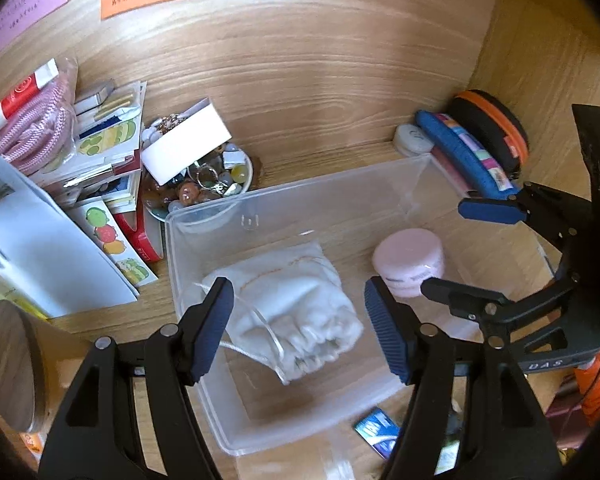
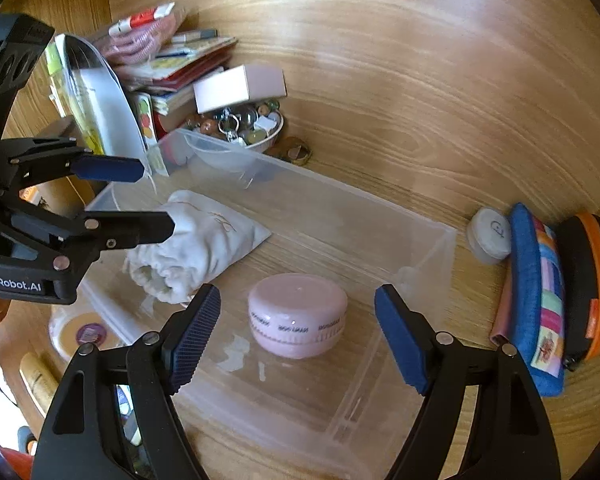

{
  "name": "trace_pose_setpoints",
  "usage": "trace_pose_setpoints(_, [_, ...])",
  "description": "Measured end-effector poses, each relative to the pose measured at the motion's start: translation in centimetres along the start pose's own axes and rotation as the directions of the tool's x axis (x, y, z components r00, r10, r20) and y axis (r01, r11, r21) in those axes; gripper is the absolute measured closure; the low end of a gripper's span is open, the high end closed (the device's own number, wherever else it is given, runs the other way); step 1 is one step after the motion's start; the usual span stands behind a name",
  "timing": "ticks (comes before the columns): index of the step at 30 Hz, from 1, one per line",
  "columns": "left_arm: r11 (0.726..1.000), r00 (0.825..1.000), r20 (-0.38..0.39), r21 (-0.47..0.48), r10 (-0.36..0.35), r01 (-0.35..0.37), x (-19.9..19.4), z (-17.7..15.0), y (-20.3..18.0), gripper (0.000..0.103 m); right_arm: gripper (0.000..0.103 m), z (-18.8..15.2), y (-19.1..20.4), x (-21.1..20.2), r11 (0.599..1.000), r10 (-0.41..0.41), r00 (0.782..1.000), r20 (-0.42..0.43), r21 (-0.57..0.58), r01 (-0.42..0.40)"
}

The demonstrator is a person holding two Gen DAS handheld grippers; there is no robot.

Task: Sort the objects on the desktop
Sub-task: 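Open the left tool to drop the pouch in the box while the right tool releases the pink device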

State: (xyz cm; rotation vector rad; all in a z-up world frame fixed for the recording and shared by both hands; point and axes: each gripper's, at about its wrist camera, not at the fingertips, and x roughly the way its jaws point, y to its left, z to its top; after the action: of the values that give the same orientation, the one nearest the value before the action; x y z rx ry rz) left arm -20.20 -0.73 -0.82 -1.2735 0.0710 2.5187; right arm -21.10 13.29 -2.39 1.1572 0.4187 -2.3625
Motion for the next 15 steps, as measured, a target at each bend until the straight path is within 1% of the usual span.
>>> trace_pose_setpoints(1, [1.000,1.000,0.007,0.000,0.000,0.000,-0.5,-0.2,-0.2,0.030,0.025,-0.1,0.0,-0.4,1.000,-0.004,1.000,0.007,0.001,0.004])
trace_pose_setpoints(4, [1.000,0.999,0.028,0.012,0.016,-0.017,-1.8,-0.6,-1.1,0.029,0.023,-0.5,0.1,-2.0,1.000,-0.019,0.999,0.032,-0.002,0.019])
trace_pose_setpoints(6, [1.000,0.999,0.039,0.025,0.019,-0.020,-2.7,-1.0,-1.6,0.026,0.023,-0.9,0.4,-3.2,1.000,-0.023,0.998,0.058,-0.003,0.023])
trace_pose_setpoints(7, [0.999,0.999,0.043,0.033,0.019,-0.021,-3.2,-1.3,-2.0,0.022,0.023,-1.0,0.6,-3.7,1.000,-0.024,0.997,0.072,-0.003,0.024])
trace_pose_setpoints(11, [0.997,0.995,0.083,0.056,0.048,-0.053,-5.3,-2.0,-3.1,0.013,0.022,-1.8,1.5,-6.1,0.999,-0.029,0.992,0.122,-0.014,0.031])
trace_pose_setpoints(15, [0.995,0.990,0.125,0.063,0.070,-0.079,-7.6,-2.7,-3.7,0.009,0.022,-2.7,2.4,-8.1,0.999,-0.042,0.987,0.155,-0.026,0.047])
